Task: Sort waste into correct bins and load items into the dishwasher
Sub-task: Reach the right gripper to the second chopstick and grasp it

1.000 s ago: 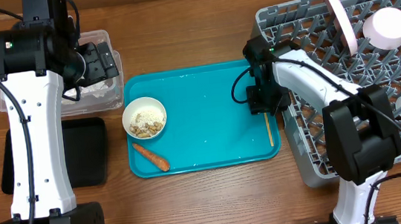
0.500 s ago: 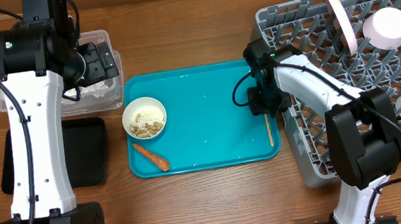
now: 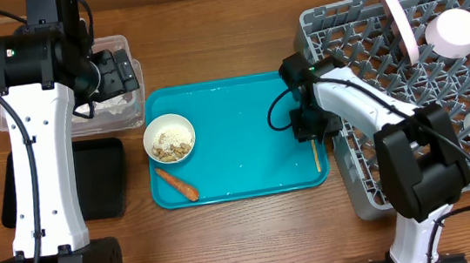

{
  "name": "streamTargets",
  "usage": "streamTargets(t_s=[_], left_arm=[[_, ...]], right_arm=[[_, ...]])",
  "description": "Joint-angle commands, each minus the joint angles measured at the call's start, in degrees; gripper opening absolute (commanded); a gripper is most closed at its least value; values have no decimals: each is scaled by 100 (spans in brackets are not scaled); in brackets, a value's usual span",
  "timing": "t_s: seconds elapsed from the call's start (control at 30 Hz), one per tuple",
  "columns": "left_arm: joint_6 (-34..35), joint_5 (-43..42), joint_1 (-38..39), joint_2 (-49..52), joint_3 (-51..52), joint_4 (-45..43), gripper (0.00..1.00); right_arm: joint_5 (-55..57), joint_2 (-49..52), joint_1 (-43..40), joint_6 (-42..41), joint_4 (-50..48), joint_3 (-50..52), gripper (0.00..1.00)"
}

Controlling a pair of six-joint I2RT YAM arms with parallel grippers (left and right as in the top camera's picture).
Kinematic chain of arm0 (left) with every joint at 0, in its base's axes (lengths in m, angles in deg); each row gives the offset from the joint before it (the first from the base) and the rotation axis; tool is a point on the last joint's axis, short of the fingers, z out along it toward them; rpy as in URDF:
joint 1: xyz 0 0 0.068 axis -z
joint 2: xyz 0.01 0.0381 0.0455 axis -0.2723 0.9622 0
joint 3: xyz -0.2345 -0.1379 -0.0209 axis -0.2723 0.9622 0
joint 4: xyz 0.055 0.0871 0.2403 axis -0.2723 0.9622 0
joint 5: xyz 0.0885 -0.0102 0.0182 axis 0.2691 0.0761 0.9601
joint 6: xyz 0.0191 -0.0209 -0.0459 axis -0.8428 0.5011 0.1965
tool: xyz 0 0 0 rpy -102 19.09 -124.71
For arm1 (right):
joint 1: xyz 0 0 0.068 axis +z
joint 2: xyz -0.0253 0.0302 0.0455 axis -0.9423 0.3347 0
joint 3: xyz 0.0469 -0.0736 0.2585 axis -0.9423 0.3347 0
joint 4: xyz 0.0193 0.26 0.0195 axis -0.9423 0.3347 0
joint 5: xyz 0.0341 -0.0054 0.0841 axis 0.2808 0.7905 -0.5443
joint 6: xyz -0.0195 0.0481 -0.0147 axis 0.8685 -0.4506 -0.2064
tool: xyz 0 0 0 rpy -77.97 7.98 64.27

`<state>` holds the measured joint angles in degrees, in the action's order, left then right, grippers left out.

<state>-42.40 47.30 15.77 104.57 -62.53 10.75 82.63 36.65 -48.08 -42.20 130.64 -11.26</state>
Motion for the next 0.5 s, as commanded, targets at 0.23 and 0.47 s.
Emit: streamTargets(t_s=[0.23, 0.47], left_arm=[[37, -48, 4, 2, -59, -11, 95], [39, -48, 4, 2, -59, -24, 95]], right_arm=[[339, 92, 63, -168, 76, -560, 42], [144, 94, 247, -107, -4, -557, 43]])
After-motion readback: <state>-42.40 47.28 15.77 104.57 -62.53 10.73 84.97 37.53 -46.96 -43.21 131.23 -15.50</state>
